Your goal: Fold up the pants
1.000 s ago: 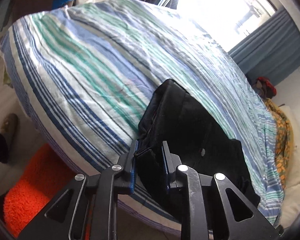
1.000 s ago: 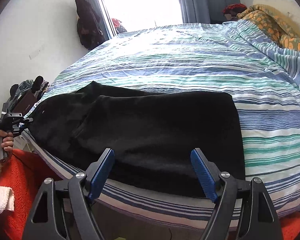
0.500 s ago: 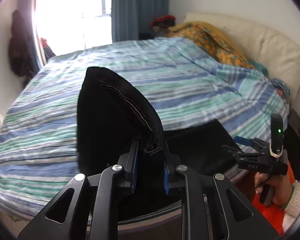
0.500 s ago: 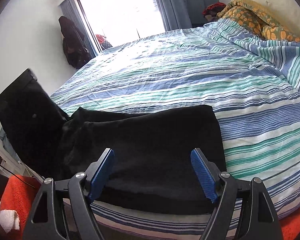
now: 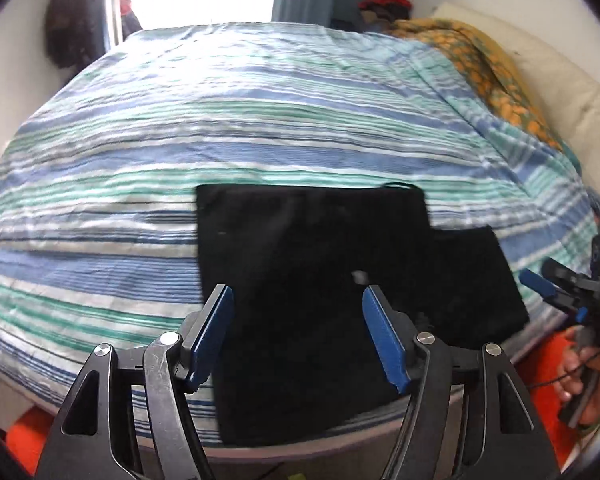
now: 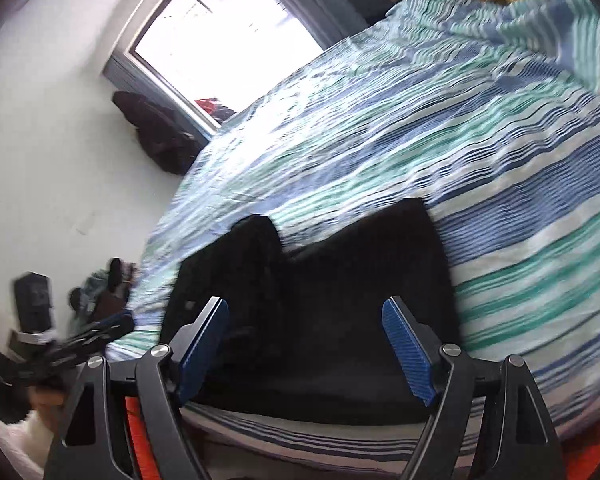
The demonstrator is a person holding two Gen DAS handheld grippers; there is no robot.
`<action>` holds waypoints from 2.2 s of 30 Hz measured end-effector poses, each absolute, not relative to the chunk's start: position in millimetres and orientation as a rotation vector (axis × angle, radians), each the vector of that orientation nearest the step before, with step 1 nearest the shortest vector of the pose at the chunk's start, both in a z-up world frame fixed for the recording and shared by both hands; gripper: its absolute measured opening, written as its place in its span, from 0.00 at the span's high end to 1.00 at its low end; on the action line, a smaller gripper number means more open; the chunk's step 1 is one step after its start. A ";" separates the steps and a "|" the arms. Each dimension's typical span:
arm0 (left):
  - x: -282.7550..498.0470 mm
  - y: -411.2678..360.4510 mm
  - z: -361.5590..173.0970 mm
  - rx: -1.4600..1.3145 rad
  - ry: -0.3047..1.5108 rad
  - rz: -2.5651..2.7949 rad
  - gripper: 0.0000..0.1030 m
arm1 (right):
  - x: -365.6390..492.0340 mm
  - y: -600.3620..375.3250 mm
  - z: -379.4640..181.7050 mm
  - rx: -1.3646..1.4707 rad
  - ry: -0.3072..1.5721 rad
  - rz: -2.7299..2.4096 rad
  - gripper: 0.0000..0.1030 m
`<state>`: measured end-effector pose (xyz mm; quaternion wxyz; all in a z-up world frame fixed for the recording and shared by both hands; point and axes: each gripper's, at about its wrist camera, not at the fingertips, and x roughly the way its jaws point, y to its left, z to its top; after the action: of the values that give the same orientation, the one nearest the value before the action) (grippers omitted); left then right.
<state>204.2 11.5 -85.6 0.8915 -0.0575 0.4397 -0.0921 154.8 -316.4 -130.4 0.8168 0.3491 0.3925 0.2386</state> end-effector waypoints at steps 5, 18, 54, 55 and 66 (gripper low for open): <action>207.2 -24.3 -155.6 0.011 1.007 -0.233 0.67 | 218.8 -278.6 -171.3 0.828 1.167 0.717 0.23; 195.3 -23.3 -148.8 -0.011 0.982 -0.199 0.59 | 259.8 -210.5 -184.5 0.638 1.320 0.886 0.75; 182.9 -90.5 -142.9 0.189 1.014 -0.186 0.28 | 248.9 -313.0 -171.4 0.388 1.083 0.406 0.75; 181.8 -88.3 -137.4 0.179 1.023 -0.183 0.28 | 241.4 -320.9 -168.0 0.440 1.037 0.408 0.75; 176.4 -90.5 -154.3 0.185 1.075 -0.073 0.17 | 120.0 -293.9 -145.8 0.136 0.996 0.344 0.60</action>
<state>176.4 -90.5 -154.3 0.8544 0.0879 0.5110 -0.0349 120.0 -293.9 -145.8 0.8621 0.0649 0.4751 0.1639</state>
